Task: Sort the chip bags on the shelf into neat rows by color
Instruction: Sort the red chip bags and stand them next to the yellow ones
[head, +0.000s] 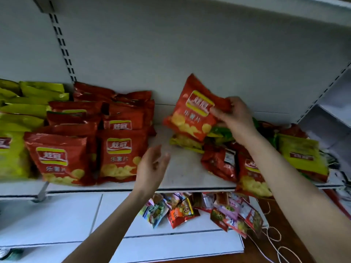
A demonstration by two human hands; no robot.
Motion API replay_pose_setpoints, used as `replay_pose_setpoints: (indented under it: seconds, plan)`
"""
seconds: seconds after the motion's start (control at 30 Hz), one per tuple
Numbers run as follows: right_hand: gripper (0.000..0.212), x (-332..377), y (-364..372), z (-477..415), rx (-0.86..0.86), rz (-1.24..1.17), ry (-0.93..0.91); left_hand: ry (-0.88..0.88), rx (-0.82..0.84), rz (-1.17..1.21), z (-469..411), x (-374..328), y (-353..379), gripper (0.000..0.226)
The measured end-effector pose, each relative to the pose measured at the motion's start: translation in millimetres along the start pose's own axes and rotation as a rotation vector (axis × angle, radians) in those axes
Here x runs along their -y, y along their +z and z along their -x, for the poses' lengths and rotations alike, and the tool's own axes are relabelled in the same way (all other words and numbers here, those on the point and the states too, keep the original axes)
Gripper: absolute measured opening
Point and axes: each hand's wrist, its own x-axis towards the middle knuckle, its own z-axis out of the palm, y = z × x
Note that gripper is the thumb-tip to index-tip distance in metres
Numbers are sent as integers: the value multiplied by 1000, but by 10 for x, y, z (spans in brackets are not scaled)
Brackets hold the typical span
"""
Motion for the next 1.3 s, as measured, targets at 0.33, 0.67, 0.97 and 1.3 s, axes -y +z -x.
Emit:
replay_pose_setpoints:
  seconds: [0.33, 0.67, 0.97, 1.3]
  plan:
    - [35, -293, 189, -1116, 52, 155, -56, -130, 55, -302, -884, 57, 877, 68]
    - [49, -577, 687, -1343, 251, 302, -41, -126, -18, -265, -872, 57, 1054, 54]
    - [51, -824, 833, -1402, 362, 411, 30, -94, -65, -256, -875, 41, 1218, 43]
    - [46, -648, -19, -1088, 488, 700, -371, -88, -94, -323, -888, 37, 1012, 35]
